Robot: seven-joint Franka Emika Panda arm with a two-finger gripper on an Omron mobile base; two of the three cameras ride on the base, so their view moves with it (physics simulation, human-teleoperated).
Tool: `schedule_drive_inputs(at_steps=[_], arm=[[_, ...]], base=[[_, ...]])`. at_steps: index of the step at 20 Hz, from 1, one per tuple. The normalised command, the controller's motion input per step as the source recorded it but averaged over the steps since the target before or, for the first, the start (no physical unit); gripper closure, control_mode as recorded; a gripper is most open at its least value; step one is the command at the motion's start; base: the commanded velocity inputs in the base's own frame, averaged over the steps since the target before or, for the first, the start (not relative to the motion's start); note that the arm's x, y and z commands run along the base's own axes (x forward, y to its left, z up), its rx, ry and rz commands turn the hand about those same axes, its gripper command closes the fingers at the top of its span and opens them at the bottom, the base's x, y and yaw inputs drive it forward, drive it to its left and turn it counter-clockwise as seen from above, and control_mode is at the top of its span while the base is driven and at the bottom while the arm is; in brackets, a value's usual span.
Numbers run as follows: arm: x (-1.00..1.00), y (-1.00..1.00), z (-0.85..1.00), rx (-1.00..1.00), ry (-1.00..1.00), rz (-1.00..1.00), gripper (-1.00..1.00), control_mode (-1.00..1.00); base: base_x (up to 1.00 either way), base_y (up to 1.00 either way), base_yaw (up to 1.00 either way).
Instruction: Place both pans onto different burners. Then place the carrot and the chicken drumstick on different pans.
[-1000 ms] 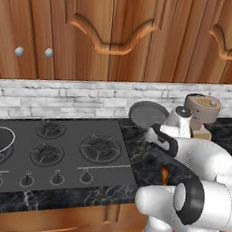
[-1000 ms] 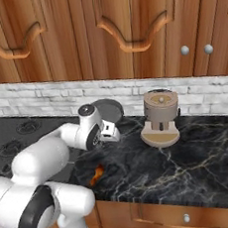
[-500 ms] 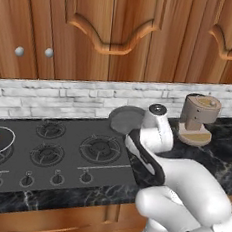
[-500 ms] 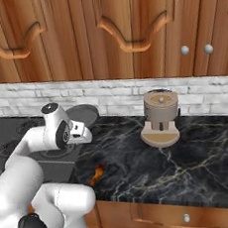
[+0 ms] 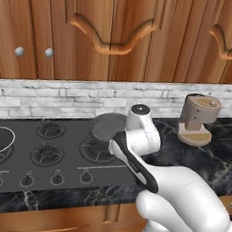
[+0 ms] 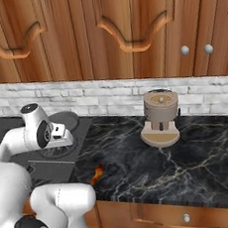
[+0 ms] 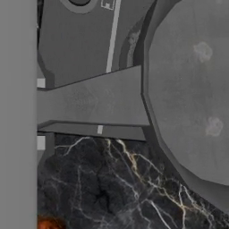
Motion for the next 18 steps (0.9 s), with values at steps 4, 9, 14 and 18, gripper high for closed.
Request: schedule_drive_inputs(at_steps=[4,9,14,18], arm=[[0.24,0.25,-0.04,0.01,0.08,0.04,1.00,-1.00],[0.22,0.07,-0.31,0.02,0.16,0.00,1.00,-1.00],[0.04,0.06,-0.38,0.05,0.11,0.00,1.00,-1.00],[0.01,0.24,-0.06,0.01,0.04,0.00,1.00,-1.00]], base=[[0.00,0.00,0.00],[0.00,0.00,0.00],[0.00,0.00,0.00],[0.00,0.00,0.00]])
